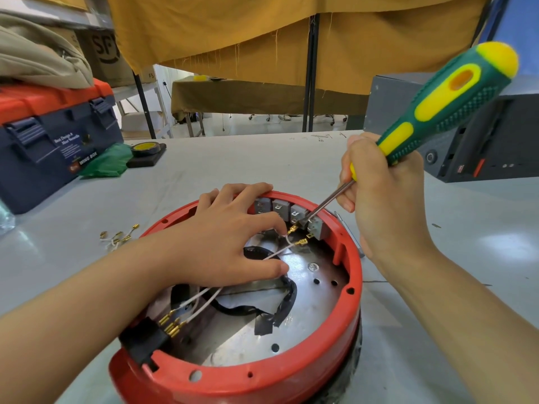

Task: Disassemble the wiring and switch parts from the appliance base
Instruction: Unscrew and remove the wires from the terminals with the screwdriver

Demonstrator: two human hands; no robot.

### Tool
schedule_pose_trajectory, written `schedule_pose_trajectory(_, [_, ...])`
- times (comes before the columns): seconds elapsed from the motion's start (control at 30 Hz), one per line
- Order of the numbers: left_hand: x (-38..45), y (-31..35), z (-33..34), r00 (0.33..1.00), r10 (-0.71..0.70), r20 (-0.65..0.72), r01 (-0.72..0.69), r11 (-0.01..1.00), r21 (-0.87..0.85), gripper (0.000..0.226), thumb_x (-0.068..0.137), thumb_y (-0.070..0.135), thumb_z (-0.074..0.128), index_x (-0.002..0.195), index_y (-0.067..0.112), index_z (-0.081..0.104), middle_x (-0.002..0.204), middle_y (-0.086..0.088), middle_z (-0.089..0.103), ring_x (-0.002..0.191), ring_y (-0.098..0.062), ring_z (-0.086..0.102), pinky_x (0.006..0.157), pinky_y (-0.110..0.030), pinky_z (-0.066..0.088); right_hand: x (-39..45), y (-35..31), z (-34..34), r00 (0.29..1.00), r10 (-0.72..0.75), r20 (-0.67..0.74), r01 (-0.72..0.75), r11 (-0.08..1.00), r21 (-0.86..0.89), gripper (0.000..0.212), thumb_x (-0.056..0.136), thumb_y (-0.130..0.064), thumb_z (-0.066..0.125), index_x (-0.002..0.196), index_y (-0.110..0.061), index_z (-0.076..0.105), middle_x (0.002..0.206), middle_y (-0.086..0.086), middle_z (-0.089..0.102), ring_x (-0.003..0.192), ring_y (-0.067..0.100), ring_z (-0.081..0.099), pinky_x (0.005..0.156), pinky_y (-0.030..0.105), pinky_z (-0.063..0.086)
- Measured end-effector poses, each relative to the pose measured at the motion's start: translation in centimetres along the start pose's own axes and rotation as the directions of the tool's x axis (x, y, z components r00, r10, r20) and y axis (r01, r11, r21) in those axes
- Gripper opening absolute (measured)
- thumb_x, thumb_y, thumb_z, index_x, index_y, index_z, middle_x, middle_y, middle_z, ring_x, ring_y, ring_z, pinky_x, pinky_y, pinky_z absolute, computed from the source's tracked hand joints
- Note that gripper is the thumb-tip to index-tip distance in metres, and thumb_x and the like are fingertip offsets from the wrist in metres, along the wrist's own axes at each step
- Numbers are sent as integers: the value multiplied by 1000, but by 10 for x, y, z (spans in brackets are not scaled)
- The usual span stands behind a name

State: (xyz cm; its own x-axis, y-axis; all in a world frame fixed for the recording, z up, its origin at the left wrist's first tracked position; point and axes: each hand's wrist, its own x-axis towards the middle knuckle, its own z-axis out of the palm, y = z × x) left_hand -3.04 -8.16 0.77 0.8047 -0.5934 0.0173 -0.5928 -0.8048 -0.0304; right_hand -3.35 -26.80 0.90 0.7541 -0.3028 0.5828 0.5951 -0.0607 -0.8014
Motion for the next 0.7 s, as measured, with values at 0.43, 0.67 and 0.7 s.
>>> schedule_pose_trajectory(0.43, [-1, 1, 2, 1000, 0, -3, 0, 1000, -17, 45, 80, 73, 41, 121, 55, 37, 154, 16, -2, 141, -14, 0, 114, -49, 8, 3, -1, 0, 983, 177, 37, -181, 972, 151, 27, 78, -17, 50, 53, -13, 41, 43, -7, 33, 38, 9, 28, 40, 20, 27])
schedule_pose_trajectory(0.67, [-2, 1, 1, 1000, -7, -3, 7, 1000, -30, 51, 76, 76, 35, 123, 57, 35, 153, 19, -4, 140, -12, -2, 114, -47, 6, 0, -5, 3, 993, 101, 64, -103, 994, 31, 31, 75, -26, 51, 46, -19, 44, 41, -7, 38, 36, 9, 34, 43, 23, 31])
schedule_pose_trajectory(0.7, [-2, 1, 1, 1000, -6, -5, 5, 999, -35, 50, 77, 75, 37, 124, 57, 35, 153, 18, -3, 140, -11, -1, 114, -47, 6, 0, -5, 3, 993, 99, 68, -102, 994, 43, 31, 75, -26, 51, 45, -19, 44, 42, -7, 38, 36, 9, 34, 43, 23, 31])
